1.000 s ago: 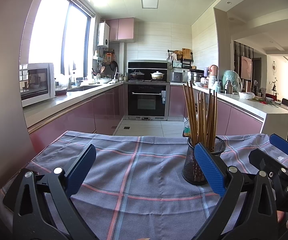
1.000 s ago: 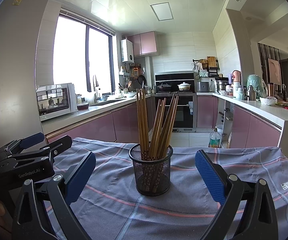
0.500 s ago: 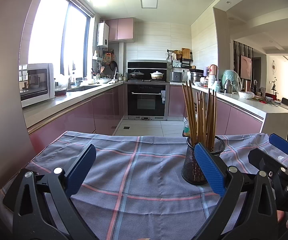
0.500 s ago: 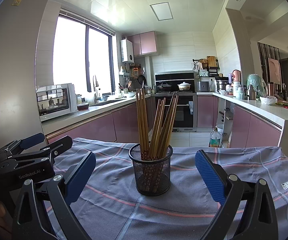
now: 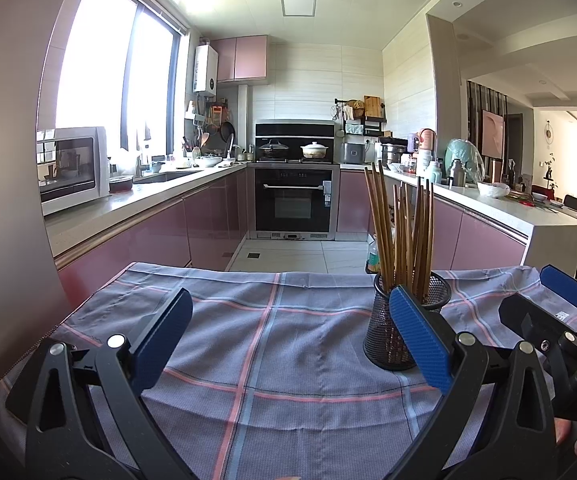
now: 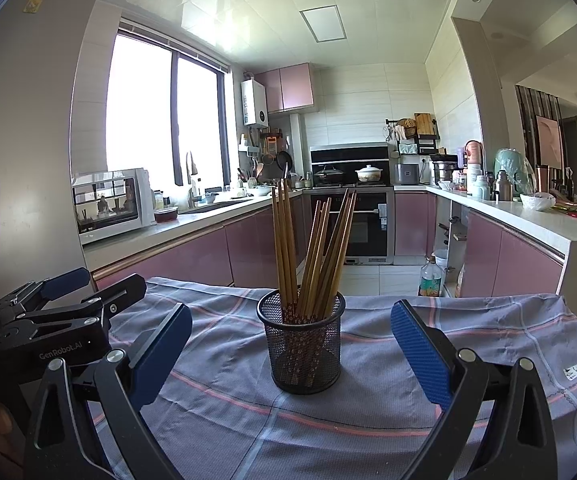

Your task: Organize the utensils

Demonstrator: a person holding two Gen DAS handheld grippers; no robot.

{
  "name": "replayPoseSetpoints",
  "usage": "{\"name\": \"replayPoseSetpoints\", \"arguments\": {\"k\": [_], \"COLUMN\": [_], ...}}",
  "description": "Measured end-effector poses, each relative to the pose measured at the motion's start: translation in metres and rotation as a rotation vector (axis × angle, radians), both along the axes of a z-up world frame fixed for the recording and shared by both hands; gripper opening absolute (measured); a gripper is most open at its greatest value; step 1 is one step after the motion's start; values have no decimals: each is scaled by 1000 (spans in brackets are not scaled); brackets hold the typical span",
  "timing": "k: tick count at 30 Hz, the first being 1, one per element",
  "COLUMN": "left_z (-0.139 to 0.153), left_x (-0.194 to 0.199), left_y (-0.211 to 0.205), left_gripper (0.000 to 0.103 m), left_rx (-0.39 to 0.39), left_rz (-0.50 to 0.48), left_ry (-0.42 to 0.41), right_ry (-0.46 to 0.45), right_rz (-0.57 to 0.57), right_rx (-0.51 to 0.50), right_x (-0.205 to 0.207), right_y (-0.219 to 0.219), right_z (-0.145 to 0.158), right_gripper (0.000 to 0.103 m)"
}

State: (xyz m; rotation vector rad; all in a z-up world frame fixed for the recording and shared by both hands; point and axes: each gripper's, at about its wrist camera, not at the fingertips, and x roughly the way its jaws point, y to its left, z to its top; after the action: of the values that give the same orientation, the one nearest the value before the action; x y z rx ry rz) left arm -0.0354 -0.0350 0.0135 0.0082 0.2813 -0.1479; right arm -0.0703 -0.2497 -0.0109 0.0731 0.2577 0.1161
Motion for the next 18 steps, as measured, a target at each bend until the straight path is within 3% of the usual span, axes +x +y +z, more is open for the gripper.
{"name": "replayPoseSetpoints", "arguments": {"k": [18], "left_z": [-2], "left_x": [1], "left_y": [-2], "left_gripper": [97], "left_rx": [-1], "left_rz": [-1], "left_ry": [6], "right_ry": [4], "right_rz": [-4], "right_rx": [4], "right_x": [3], "right_y": [1], "right_z": [0], "right_gripper": [96]}}
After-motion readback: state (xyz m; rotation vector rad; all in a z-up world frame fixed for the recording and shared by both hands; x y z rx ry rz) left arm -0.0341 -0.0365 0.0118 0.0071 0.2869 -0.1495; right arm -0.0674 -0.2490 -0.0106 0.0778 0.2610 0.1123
